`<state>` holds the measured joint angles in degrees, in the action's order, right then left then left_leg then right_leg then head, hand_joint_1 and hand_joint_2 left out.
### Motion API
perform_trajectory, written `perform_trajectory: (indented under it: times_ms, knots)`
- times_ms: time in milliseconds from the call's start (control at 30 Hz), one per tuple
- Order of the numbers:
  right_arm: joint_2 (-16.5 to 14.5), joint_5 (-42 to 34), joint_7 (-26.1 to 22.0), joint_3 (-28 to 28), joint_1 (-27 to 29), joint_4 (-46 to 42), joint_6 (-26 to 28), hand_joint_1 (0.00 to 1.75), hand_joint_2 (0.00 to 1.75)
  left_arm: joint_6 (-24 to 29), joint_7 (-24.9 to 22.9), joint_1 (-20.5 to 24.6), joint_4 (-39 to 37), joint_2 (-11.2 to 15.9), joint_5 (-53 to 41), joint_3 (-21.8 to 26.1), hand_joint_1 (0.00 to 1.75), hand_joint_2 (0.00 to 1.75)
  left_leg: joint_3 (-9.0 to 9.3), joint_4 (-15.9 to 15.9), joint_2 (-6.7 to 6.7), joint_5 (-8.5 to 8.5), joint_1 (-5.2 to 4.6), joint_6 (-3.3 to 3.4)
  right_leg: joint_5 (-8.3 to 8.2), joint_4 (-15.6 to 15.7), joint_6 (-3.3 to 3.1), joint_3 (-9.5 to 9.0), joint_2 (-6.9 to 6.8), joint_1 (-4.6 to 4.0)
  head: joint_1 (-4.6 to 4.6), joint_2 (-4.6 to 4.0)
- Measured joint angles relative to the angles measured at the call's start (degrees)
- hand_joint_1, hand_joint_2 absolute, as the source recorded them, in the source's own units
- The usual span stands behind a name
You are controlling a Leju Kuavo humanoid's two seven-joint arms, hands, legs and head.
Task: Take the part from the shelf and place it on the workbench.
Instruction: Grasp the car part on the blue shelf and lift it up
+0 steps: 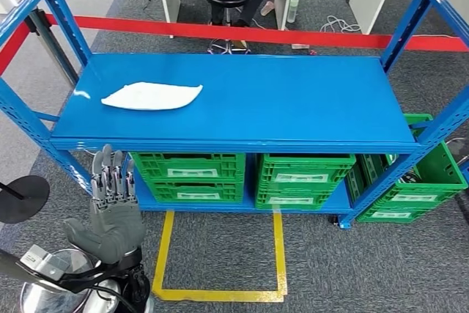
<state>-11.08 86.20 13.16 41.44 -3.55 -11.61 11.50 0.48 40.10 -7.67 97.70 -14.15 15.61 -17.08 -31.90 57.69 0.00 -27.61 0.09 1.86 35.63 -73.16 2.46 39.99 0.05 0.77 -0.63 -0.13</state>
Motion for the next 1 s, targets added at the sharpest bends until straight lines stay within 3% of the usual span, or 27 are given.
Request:
perform_trajectory:
  times_ms: [33,67,100,167,200,300,400,533,600,667,700,767,933,1000]
  knots:
    - [0.00,-0.01,0.01,0.01,0.06,0.00,0.00,0.00,0.00,0.23,-0.02,0.00,0.00,0.00,0.01,0.01,0.00,0.00,0.05,0.01,-0.02,-0.04,-0.02,0.02,-0.57,-0.38,0.05,0.28,0.00,0.00,0.02,0.00]
    - [0.00,-0.01,0.01,0.02,0.09,-0.01,0.01,0.00,0.00,0.50,-0.05,-0.01,0.00,0.00,0.03,0.03,0.00,0.00,0.16,0.03,-0.06,-0.10,-0.02,-0.02,-2.20,1.59,0.03,-0.61,-0.01,0.01,0.02,0.00]
    - [0.02,-0.02,0.01,0.03,0.08,-0.01,0.03,0.00,0.00,0.78,-0.10,-0.01,0.00,-0.01,0.07,0.04,0.00,0.00,0.29,0.08,-0.10,-0.21,-0.01,-0.11,-4.36,5.36,-0.03,-2.43,-0.04,0.03,0.02,0.00]
    - [0.05,-0.02,-0.04,0.05,-0.06,-0.02,0.06,0.00,0.00,1.04,-0.25,0.00,0.00,-0.01,0.19,0.05,0.00,0.00,0.38,0.32,-0.17,-0.49,-0.16,-0.51,-6.84,12.40,-0.38,-6.09,0.00,0.00,0.00,0.01]
    - [0.07,-0.02,-0.08,0.06,-0.11,-0.02,0.07,0.00,0.00,0.88,-0.30,0.00,0.00,0.01,0.31,0.05,0.00,0.00,0.33,0.46,-0.18,-0.57,-0.26,-0.77,-7.14,14.25,-0.62,-7.10,0.05,-0.05,-0.03,0.01]
    - [0.07,0.15,-0.16,0.07,-0.09,-0.03,0.03,0.00,0.00,-0.88,-0.19,0.03,0.16,0.07,0.58,0.05,0.00,0.00,0.33,0.41,-0.13,-1.06,-0.32,-1.58,-6.57,15.06,-1.67,-7.66,0.20,-0.16,-0.09,0.01]
    - [0.08,0.31,-0.16,0.09,-0.02,-0.04,-0.13,0.00,0.00,-2.02,-0.02,0.14,0.56,0.08,0.29,0.04,0.00,0.00,-0.76,3.80,-0.04,-3.48,-0.12,-2.54,-6.25,15.49,-2.84,-8.72,-0.04,0.16,-0.55,0.01]
    - [0.08,0.33,-0.16,0.09,-0.04,-0.04,-0.22,0.00,0.00,-2.03,0.03,0.13,0.61,0.08,0.16,0.06,0.00,0.00,-3.15,8.82,-0.05,-5.99,0.05,-2.92,-6.24,15.50,-3.10,-9.20,-0.28,0.17,-0.81,0.00]
    - [0.08,0.31,-0.13,0.10,-0.06,-0.04,-0.18,0.00,0.00,-1.75,0.02,0.02,0.61,0.09,0.27,0.15,0.00,0.00,-6.04,13.40,-0.05,-6.88,0.11,-2.99,-6.03,15.46,-3.16,-9.40,-0.21,0.11,-0.87,0.00]
    - [0.10,0.30,-0.09,0.13,-0.07,-0.04,-0.05,0.00,0.00,-1.31,0.01,-0.08,0.61,0.08,0.39,0.26,0.00,0.00,-6.75,12.62,-0.07,-3.94,0.07,-2.61,-5.53,15.45,-3.12,-9.99,-0.01,-0.05,-0.88,0.00]
    - [0.09,0.30,-0.08,0.14,-0.05,-0.04,0.02,0.00,0.00,-1.09,0.01,-0.10,0.61,0.08,0.38,0.30,0.00,0.00,-5.33,8.75,-0.09,-1.18,-0.05,-2.11,-5.22,15.47,-3.04,-10.27,0.09,-0.10,-0.86,0.00]
    - [0.03,0.31,-0.10,0.14,-0.07,-0.02,0.15,0.00,0.00,-0.64,-0.02,-0.08,0.61,0.07,0.27,0.31,0.00,0.00,-2.81,2.78,-0.10,1.54,-0.37,-1.18,-4.71,15.44,-2.59,-10.69,0.19,-0.31,-0.81,0.00]
    - [0.01,0.34,-0.11,0.15,-0.25,-0.02,0.35,0.00,0.00,-0.37,-0.08,-0.03,0.61,-0.07,0.15,0.30,0.00,0.00,-1.51,0.11,-0.10,1.70,-0.27,-0.36,-3.45,14.87,-1.02,-10.36,-0.02,-0.36,-0.57,0.01]
    - [0.02,0.35,-0.11,0.15,-0.27,-0.02,0.39,0.00,0.00,-0.37,-0.08,0.04,0.61,-0.11,0.14,0.26,0.00,0.00,-1.01,-0.47,0.01,1.76,-0.05,-0.04,-0.74,9.35,-0.53,-7.44,-0.01,-0.28,-0.23,0.01]
